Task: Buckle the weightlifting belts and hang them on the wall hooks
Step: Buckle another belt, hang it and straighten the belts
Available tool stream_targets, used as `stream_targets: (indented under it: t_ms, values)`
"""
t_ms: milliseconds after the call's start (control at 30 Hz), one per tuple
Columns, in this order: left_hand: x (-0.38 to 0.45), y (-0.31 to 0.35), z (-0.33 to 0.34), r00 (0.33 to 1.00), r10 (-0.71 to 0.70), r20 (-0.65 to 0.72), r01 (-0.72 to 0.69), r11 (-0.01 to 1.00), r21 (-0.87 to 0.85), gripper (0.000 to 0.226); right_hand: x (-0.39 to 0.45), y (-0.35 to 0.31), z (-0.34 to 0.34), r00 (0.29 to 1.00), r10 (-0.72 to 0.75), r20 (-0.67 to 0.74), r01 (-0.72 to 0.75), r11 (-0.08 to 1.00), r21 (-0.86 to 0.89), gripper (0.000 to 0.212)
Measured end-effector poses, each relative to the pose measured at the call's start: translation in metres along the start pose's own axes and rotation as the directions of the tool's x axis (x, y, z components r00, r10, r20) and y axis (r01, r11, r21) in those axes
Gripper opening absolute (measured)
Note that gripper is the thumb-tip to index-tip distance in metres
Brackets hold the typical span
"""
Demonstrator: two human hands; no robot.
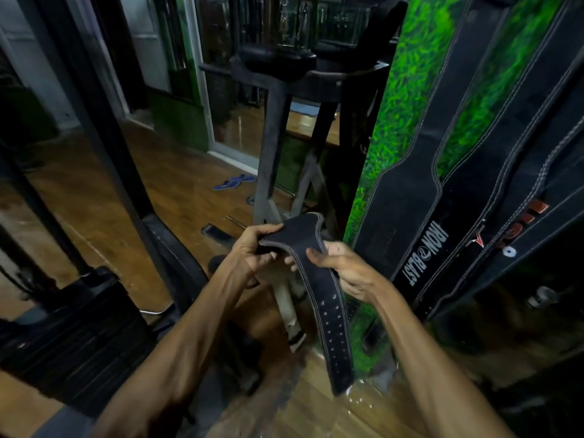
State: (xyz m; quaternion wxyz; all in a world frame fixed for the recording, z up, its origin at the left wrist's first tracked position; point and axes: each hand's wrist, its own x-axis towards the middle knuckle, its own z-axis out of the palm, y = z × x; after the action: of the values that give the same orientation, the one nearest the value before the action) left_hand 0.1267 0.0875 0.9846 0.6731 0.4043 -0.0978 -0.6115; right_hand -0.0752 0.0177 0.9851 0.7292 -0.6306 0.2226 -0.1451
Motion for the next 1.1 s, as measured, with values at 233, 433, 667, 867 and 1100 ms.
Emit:
stream_targets:
  t_ms: [233, 433, 667, 867, 1100]
  values:
    - [-0.009, -0.024, -0.002, 0.996, 0.019, 0.086, -0.035, 0.981, 0.191, 0.041, -0.019, -0.001, -0.028, 0.979, 0.145, -0.141, -0.145, 0.989, 0.009, 0.028]
    - [-0.044, -0.034, -0.004, 0.985, 0.138, 0.108, -0.173, 0.851, 0.495, 0.045, 0.015, -0.024, -0.029, 0.957, 0.02, -0.29, 0.022, 0.99, 0.142, 0.032]
    - [-0.036, -0.008, -0.038, 0.984, 0.142, 0.106, -0.175, 0.875, 0.451, 0.042, 0.024, 0.003, -0.017, 0.972, -0.05, -0.229, 0.06, 0.998, 0.036, 0.045]
    - [-0.009, 0.01, -0.031, 0.973, 0.231, 0.008, -0.227, 0.951, 0.209, 0.029, 0.014, 0.03, -0.02, 0.974, 0.008, -0.228, -0.027, 0.997, -0.078, 0.051]
    - [-0.01, -0.022, -0.034, 0.97, 0.147, 0.194, -0.199, 0.938, 0.284, 0.053, 0.024, -0.005, -0.014, 0.941, -0.085, -0.326, 0.094, 0.995, 0.012, 0.031]
